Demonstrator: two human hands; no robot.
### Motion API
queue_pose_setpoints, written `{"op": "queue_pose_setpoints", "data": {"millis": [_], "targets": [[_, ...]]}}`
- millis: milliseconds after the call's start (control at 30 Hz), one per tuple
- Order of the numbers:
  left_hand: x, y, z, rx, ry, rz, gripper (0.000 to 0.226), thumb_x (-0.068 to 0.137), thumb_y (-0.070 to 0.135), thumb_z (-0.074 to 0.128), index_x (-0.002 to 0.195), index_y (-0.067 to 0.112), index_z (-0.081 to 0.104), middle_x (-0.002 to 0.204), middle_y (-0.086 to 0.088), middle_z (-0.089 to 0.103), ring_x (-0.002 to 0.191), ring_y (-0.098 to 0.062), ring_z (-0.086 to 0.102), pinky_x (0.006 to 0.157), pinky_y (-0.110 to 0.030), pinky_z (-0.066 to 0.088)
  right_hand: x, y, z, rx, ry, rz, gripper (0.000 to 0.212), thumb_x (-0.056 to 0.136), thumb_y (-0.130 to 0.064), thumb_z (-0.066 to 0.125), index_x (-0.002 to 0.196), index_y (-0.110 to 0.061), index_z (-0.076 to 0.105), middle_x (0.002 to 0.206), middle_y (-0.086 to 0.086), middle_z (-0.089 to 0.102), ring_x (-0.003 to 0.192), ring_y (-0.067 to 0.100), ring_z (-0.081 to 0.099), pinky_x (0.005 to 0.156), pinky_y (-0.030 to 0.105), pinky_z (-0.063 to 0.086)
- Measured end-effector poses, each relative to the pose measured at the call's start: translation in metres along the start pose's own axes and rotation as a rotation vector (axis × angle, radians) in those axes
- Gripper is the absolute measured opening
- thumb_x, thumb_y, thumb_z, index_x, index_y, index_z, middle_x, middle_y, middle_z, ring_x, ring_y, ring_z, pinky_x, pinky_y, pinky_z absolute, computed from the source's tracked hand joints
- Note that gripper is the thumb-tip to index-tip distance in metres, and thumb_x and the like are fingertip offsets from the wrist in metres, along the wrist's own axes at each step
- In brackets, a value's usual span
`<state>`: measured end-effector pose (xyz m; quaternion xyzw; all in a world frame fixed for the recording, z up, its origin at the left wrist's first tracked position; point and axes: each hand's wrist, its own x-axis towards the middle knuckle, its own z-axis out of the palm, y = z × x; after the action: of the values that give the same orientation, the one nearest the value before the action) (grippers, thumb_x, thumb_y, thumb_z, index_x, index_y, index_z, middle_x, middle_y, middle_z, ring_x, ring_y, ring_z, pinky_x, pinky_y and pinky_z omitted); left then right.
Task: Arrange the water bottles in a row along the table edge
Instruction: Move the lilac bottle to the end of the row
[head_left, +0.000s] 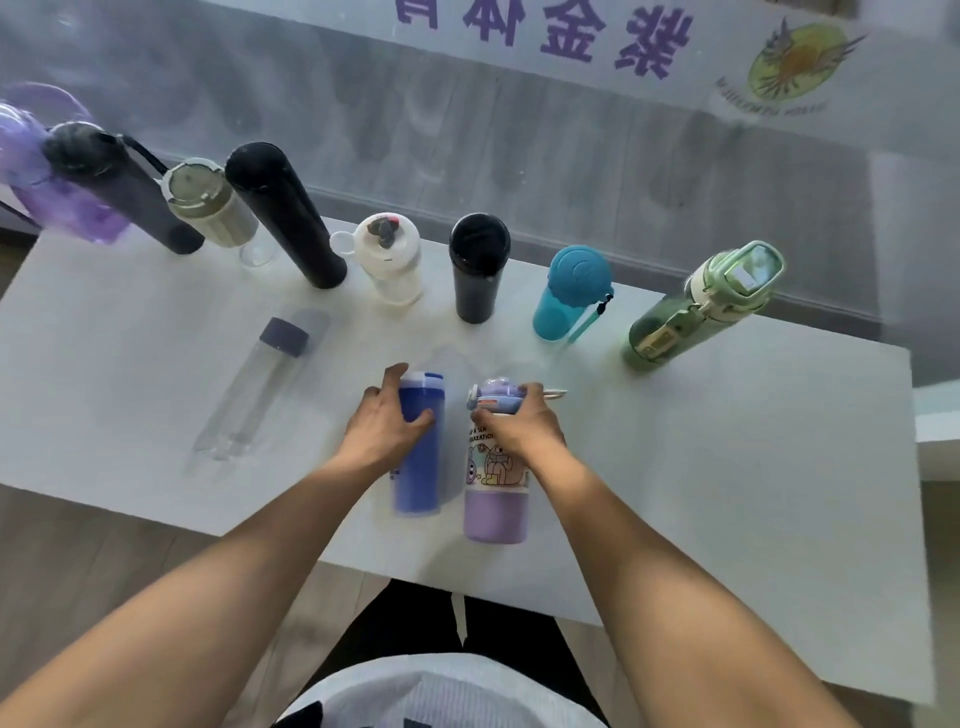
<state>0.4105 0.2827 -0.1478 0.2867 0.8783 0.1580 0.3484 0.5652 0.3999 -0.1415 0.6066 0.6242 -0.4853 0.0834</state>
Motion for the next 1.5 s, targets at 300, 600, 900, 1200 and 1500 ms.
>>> {"op": "queue_pose_setpoints", "data": {"millis": [300, 600, 900, 1200, 1500], "targets": [[-0.016, 0.002, -0.005, -0.144, -0.087, 0.081, 0.052, 0.081, 0.035, 0.073, 0.117, 0.032, 0.036, 0.113, -0.008, 0.054, 0.093, -0.028, 0.056, 0.074, -0.036, 0.050, -0.034, 0.034, -0.043, 0.184, 0.245, 0.004, 0.074, 0.062, -0.050, 0.082, 0.119, -0.025, 0.042, 0.121, 0.003, 0.055, 0.110, 0.023, 0.060, 0.093, 0.036, 0.053], [-0.058, 0.052, 0.026, -0.149, -0.035, 0.357, 0.086, 0.073, 0.021, 0.077, 0.144, 0.036, 0.030, 0.112, 0.000, 0.050, 0.101, -0.022, 0.056, 0.087, -0.041, 0.053, -0.078, 0.098, -0.102, 0.314, 0.558, -0.150, 0.076, 0.063, -0.035, 0.091, 0.127, -0.021, 0.051, 0.119, -0.001, 0.055, 0.109, 0.017, 0.056, 0.096, 0.030, 0.048], [-0.076, 0.115, 0.112, 0.181, -0.181, 0.338, 0.091, 0.078, 0.044, 0.069, 0.150, 0.038, 0.014, 0.149, -0.009, 0.024, 0.123, -0.036, 0.040, 0.100, -0.045, 0.044, -0.050, 0.131, -0.143, 0.333, 0.520, -0.199, 0.077, 0.067, -0.037, 0.090, 0.129, -0.018, 0.049, 0.120, 0.008, 0.054, 0.108, 0.024, 0.056, 0.084, 0.025, 0.048], [-0.075, 0.140, 0.137, 0.218, -0.001, 0.220, 0.076, 0.082, 0.031, 0.066, 0.143, 0.039, 0.021, 0.137, -0.013, 0.042, 0.115, -0.035, 0.047, 0.091, -0.044, 0.046, -0.029, 0.167, -0.177, 0.443, 0.328, -0.228, 0.075, 0.066, -0.041, 0.090, 0.125, -0.022, 0.048, 0.120, 0.007, 0.057, 0.107, 0.023, 0.060, 0.080, 0.024, 0.050], [-0.079, 0.152, 0.149, 0.125, 0.049, 0.142, 0.058, 0.078, 0.039, 0.073, 0.120, 0.036, 0.033, 0.115, -0.009, 0.050, 0.094, -0.024, 0.048, 0.077, -0.034, 0.043, -0.018, 0.196, -0.227, 0.431, 0.333, -0.285, 0.077, 0.064, -0.036, 0.093, 0.125, -0.021, 0.049, 0.119, 0.005, 0.058, 0.106, 0.021, 0.061, 0.082, 0.023, 0.051]]}}
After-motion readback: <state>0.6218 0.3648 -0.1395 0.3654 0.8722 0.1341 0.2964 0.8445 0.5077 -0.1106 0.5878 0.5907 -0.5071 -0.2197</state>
